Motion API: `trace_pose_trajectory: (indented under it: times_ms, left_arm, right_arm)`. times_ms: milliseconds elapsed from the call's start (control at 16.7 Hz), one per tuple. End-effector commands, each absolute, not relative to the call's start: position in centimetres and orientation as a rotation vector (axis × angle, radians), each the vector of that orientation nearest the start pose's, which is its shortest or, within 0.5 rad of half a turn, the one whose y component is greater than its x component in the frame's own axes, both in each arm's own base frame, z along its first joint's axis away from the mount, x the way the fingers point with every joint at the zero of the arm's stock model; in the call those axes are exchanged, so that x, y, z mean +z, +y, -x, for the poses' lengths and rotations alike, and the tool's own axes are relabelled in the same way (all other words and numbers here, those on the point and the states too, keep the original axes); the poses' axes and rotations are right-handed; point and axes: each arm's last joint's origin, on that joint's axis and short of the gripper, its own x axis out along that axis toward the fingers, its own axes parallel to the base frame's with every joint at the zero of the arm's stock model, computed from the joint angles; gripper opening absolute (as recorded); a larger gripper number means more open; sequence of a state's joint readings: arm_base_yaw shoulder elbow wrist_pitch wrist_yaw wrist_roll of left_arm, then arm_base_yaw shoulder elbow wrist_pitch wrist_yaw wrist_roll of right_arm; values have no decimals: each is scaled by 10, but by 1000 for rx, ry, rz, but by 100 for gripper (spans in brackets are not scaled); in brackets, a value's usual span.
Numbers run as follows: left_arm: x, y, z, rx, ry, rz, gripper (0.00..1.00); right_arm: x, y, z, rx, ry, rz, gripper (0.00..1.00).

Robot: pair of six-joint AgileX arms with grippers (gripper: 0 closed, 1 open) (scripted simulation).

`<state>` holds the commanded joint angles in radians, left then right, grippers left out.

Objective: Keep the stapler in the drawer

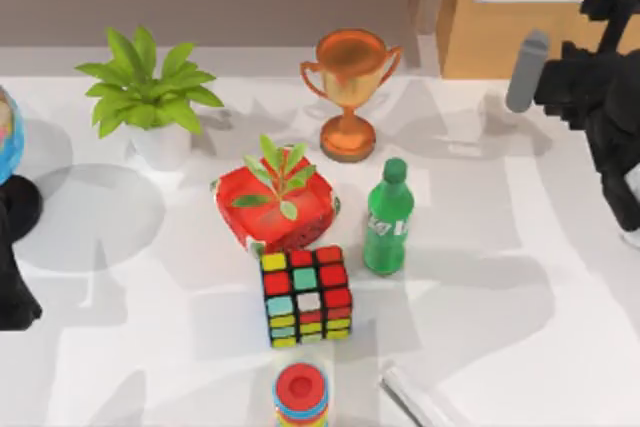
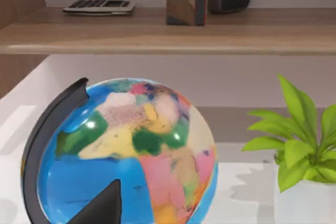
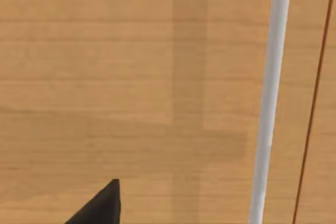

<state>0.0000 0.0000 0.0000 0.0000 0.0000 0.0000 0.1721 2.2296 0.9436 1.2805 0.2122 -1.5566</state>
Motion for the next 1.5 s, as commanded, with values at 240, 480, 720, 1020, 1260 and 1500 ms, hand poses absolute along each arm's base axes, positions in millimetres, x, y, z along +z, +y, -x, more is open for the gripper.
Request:
trace_pose_trajectory:
  times_ms: [240,480,720,1020,1260,1500]
  left_arm:
    - [160,-1,-106,0,0,0,100]
    - [160,-1,-106,0,0,0,100]
    - [160,-1,-106,0,0,0,100]
    - [160,-1,-106,0,0,0,100]
    - [160,-1,-106,0,0,0,100]
    - [160,-1,-106,0,0,0,100]
  right_arm:
    - [89,69,-421,-8,8,1571,100]
    - [89,69,-431,-8,8,1571,100]
    - [89,69,-431,-8,8,1571,85]
    - [89,69,-431,-8,8,1571,47]
    - [89,69,-431,-8,8,1571,17]
    - [89,69,-431,-8,8,1571,0]
